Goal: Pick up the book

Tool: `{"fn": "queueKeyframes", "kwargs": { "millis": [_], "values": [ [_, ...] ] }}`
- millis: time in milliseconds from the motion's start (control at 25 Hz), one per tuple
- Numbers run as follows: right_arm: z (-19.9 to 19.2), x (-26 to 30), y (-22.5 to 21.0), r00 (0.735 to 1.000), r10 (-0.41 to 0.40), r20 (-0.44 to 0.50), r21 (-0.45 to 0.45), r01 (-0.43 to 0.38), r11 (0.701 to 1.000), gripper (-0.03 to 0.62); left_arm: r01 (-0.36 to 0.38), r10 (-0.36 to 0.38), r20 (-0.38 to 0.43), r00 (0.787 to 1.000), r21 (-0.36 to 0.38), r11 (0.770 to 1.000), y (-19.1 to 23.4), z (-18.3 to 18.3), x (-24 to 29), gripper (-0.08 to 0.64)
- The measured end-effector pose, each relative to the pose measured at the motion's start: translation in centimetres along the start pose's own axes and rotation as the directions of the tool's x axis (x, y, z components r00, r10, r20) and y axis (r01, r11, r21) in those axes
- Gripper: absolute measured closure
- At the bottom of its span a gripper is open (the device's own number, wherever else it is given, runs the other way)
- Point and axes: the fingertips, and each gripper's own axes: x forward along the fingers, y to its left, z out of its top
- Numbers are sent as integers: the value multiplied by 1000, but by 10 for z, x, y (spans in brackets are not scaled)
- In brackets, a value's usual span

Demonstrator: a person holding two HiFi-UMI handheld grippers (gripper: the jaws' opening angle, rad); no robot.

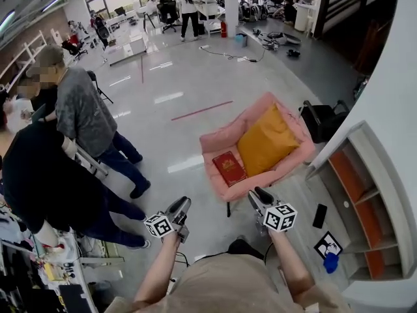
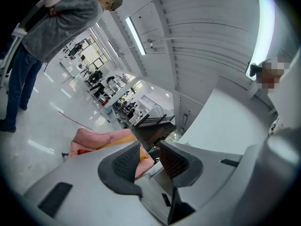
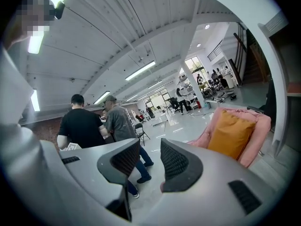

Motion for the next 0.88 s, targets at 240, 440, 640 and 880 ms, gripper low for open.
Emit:
{"fn": "queueKeyframes", "kwargs": {
  "millis": [240, 440, 640, 880],
  "values": [
    [38, 22, -39, 999, 40, -7, -16, -40, 999, 466, 7, -8, 22, 1000, 13, 1000, -5, 8, 43, 457],
    [57, 32, -70, 997, 73, -8, -15, -73, 997, 466, 15, -16, 23, 1000, 31, 999, -23, 11, 79, 552],
    [64, 45, -94, 993, 115, -14, -7, -115, 993, 466, 80, -77, 56, 995, -55, 995, -26, 5, 105, 554],
    [62, 72, -103, 989, 141, -41, -2, -142, 990, 466, 40, -39, 45, 998, -15, 999, -19, 6, 117, 554]
  ]
}}
